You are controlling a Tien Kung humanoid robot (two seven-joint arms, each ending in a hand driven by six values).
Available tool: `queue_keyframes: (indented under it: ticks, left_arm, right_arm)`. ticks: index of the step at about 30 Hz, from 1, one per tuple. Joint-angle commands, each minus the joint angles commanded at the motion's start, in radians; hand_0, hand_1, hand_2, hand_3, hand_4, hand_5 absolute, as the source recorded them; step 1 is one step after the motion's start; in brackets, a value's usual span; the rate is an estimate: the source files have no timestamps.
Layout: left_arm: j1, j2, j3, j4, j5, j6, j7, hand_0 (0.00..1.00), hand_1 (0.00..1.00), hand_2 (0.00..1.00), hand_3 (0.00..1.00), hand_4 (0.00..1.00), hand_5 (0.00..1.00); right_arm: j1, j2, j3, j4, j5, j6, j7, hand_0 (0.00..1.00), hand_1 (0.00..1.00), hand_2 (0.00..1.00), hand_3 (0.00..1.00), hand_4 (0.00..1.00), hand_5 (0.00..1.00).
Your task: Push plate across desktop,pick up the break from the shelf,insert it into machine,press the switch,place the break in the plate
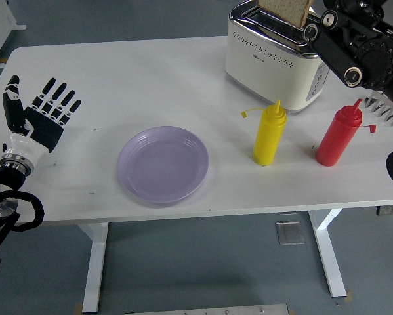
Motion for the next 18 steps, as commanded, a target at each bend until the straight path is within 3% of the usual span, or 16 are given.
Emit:
queue_keyframes:
  ticks: [18]
  left_arm:
    - [-0.004, -0.001, 0.003, -0.007, -0.008, 0.001, 0.000, 0.785, 0.690, 0.640, 0.615, 0.765, 0.998]
  right_arm:
    - [-0.015, 0.033, -0.063, -0.075, 0.008, -0.038, 0.020, 0.291, 0.430, 0.441, 0.483, 0.248, 0.002]
